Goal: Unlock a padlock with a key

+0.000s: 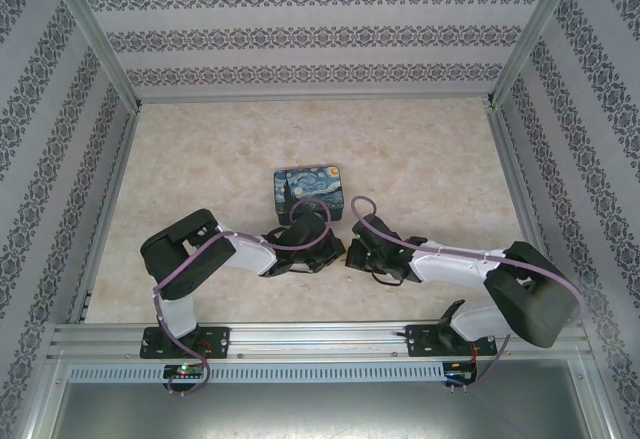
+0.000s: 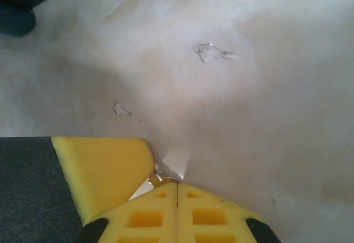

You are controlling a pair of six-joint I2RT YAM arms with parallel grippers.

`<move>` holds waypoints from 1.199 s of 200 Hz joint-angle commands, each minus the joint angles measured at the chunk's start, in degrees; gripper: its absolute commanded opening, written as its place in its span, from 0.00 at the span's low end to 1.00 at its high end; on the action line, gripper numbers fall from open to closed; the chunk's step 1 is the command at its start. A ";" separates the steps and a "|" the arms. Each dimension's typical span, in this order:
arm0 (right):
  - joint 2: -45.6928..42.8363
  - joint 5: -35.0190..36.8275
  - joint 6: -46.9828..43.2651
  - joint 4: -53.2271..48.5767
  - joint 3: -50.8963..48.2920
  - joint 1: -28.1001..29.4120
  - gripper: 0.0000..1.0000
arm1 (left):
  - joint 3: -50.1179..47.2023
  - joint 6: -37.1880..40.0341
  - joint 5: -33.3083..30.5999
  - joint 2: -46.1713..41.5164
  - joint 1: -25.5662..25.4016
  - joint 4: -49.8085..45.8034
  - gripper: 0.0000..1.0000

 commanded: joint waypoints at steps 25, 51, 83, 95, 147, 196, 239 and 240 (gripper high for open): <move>-14.43 -0.88 0.88 -9.77 -3.59 -3.83 0.28 | 0.37 4.37 -2.36 -5.13 -0.79 -2.84 0.00; -24.27 -1.53 2.48 -12.84 -5.29 -7.54 0.33 | 0.78 5.89 -2.65 -8.60 -0.78 -4.73 0.00; -28.58 -6.75 2.11 -13.36 -4.31 -13.85 0.40 | 2.06 8.97 -2.92 -12.24 -0.79 -7.81 0.00; -27.60 -8.95 1.38 -12.42 -2.94 -15.72 0.42 | 2.86 10.37 -3.08 -13.43 -0.61 -9.18 0.00; -20.80 -14.06 -0.75 -6.42 4.90 -18.39 0.44 | 5.19 16.25 -3.16 -19.06 2.88 -12.64 0.00; -14.77 -18.82 -0.08 -0.72 10.14 -20.22 0.48 | 5.61 20.49 -0.52 -24.87 10.91 -12.26 0.00; -8.82 -22.84 2.72 7.97 14.40 -20.34 0.48 | 3.76 18.57 2.56 -27.40 17.57 -5.73 0.00; -8.73 -22.96 2.82 8.16 14.51 -20.34 0.48 | 3.71 18.53 2.68 -27.41 17.71 -5.58 0.00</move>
